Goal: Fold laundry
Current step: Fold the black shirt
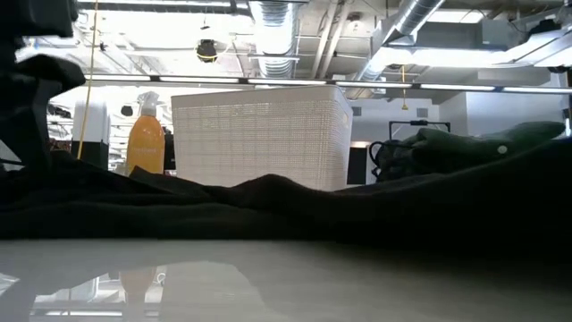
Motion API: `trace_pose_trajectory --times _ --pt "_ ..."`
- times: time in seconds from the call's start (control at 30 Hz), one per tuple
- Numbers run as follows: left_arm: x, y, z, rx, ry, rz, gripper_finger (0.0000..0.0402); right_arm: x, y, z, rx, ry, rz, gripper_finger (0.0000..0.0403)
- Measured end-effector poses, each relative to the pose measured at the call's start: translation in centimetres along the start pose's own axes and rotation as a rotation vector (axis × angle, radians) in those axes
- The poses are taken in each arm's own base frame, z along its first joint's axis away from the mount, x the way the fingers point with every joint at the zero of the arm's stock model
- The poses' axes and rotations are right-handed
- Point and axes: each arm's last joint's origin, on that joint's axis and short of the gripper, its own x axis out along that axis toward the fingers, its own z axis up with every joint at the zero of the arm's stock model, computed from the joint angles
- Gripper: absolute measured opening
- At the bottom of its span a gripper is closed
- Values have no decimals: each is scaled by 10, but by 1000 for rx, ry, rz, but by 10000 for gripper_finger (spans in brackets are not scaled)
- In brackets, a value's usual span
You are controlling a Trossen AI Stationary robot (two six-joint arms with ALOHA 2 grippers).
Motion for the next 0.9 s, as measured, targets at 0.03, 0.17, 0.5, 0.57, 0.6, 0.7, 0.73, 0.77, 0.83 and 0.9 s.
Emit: trace_pose_trajectory --times 0.03,0.17,0.5,0.57,0.6,0.7,0.73,0.77,0.83,0.9 --pt "2 1 -2 -3 16 17 175 0 0 0 1 0 -1 22" --pt "10 1 -4 -1 50 48 194 0 -1 0 -1 3 -3 23" --pt "17 11 4 -43 78 46 175 0 -2 0 -6 -1 -22 23" --pt "18 12 6 -59 97 19 163 0 -2 0 -6 -2 -23 23" --pt "19 12 7 -65 107 8 156 0 -2 0 -6 -2 -23 23" --pt "20 14 8 -76 114 4 127 0 -2 0 -6 -2 -23 24" --pt "20 15 8 -78 112 8 111 0 -2 0 -6 -2 -23 24" --pt "21 15 8 -77 111 9 94 0 -2 0 -6 -2 -23 24" --pt "21 15 9 -69 111 10 47 0 -2 0 -6 -2 -23 24" --pt "21 16 9 -73 113 11 13 0 -1 -1 -8 -3 -23 24"
